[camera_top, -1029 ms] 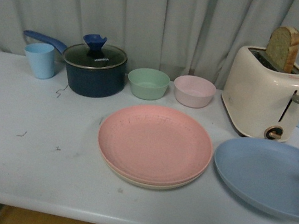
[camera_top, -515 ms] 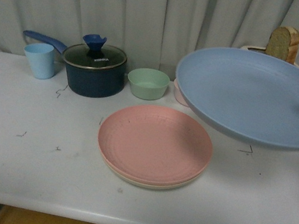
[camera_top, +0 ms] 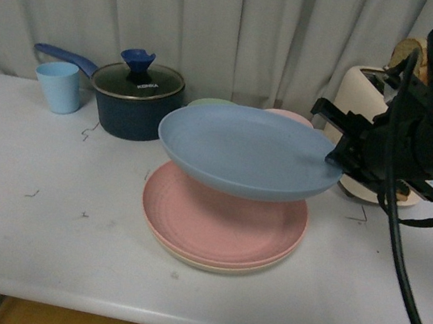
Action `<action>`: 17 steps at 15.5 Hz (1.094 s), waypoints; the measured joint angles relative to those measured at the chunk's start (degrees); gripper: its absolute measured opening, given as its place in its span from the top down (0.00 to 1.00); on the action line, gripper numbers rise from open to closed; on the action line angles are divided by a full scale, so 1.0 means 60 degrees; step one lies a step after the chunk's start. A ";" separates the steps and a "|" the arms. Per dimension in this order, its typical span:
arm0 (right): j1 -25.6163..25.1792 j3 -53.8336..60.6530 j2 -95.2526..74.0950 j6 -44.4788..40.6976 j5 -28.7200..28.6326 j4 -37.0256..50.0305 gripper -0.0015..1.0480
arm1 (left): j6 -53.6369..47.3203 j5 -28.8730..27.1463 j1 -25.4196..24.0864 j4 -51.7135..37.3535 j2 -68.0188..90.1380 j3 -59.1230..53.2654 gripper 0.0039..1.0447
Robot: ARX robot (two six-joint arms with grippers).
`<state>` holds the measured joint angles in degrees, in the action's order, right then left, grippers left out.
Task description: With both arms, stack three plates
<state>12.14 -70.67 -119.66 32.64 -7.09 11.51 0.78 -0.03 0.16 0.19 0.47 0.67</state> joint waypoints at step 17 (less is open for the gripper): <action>0.0397 0.0328 -0.0270 -0.0044 0.1188 -0.0237 0.46 | 0.0000 0.0004 0.0000 0.0004 0.0000 0.0000 0.06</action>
<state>14.52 -68.71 -121.27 32.38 0.03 10.09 0.78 -0.01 0.16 0.21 0.47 0.67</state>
